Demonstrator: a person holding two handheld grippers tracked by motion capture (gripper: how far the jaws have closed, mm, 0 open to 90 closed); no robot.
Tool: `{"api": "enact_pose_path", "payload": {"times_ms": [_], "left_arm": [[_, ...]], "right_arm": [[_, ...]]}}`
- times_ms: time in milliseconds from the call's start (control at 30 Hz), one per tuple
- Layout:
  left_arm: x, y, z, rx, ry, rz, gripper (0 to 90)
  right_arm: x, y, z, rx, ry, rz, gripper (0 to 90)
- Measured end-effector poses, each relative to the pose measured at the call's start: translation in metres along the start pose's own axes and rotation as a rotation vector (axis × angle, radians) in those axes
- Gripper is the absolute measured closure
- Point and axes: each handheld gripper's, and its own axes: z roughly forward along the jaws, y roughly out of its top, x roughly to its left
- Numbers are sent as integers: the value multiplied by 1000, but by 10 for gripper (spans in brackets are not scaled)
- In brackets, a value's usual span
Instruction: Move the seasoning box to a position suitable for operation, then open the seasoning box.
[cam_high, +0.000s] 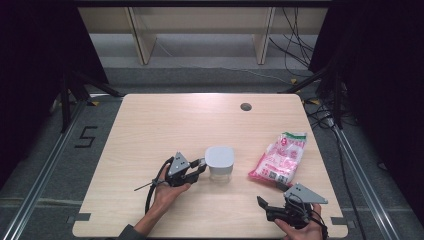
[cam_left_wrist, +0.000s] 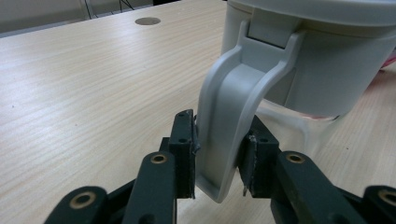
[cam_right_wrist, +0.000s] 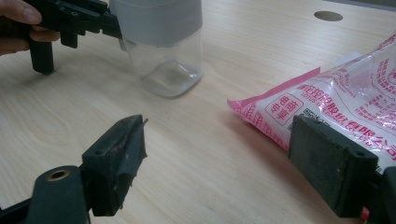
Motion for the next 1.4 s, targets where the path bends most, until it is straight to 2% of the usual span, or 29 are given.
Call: {"api": "enact_pose_path", "payload": {"times_ms": [33, 67, 100, 133, 233, 267, 300, 367, 467, 500, 567, 600, 633, 767, 833, 900, 1033, 1067, 1133, 1167, 1200, 1233, 1333, 1367, 1400], "left_arm": [[2, 0, 0, 0, -10, 16, 687], [1, 0, 0, 3, -8, -11, 683], [1, 0, 0, 6, 3, -21, 662], [2, 1, -1, 18, 3, -12, 618], [5, 3, -7, 37, -22, -32, 489], [5, 5, -11, 59, -29, -27, 448], [6, 6, -13, 67, -50, -26, 433], [6, 10, -19, 72, -41, -12, 410], [5, 15, -25, 66, -48, -13, 400], [4, 19, -29, 71, -71, -12, 387], [3, 21, -31, 64, -78, -14, 386], [1, 25, -34, 54, -95, -15, 389], [-1, 31, -37, 53, -103, -3, 390], [-2, 40, -42, 45, -119, 8, 441], [-3, 41, -44, 42, -113, 1, 471], [-3, 42, -45, 38, -113, -1, 499], [-2, 43, -47, 23, -122, -21, 632], [-2, 44, -47, -3, -123, -40, 675], [-1, 46, -48, -17, -85, -23, 732], [-1, 48, -48, -11, -87, -9, 755], [-1, 51, -48, -17, -87, 0, 773], [-1, 52, -48, -27, -88, 0, 800], [-3, 55, -48, -29, -90, 13, 845], [-5, 57, -48, -34, -84, 30, 853], [-6, 58, -48, -27, -80, 38, 857]], "right_arm": [[0, 0, -1, 1, 3, 3, 199], [0, 0, -1, 7, 4, 5, 199], [-1, 1, -1, 8, 3, 11, 199], [0, 1, -1, 9, 6, 19, 199], [0, 1, -1, 7, 7, 23, 199], [-1, 1, -1, 6, 6, 18, 199], [-1, 0, -1, 7, 9, 13, 199], [-2, 0, 0, -3, 7, -4, 199], [-2, 0, -1, -2, 1, 1, 199], [-2, 0, -1, -4, 0, 3, 199], [-2, 0, -1, 7, 0, 6, 199], [-2, 0, 0, -3, 0, 6, 199], [-2, 0, 0, -5, 1, 12, 199], [-2, 0, -1, -4, 0, 14, 199], [-2, 0, -1, 10, 2, 1, 199], [-2, 0, -1, 10, 2, 8, 199], [-2, -1, 1, 4, 4, -2, 198], [-3, -1, 0, 18, 7, -13, 198], [-2, -1, 2, 14, 5, -6, 197], [0, 0, 2, 22, 17, 14, 197], [1, -1, 2, 32, 5, 29, 197], [-1, -1, 4, 23, 9, -4, 197], [-1, -1, 4, 39, 8, -10, 211], [0, -1, 5, 54, 6, -40, 231], [1, -1, 5, 57, 8, -30, 231]]}}
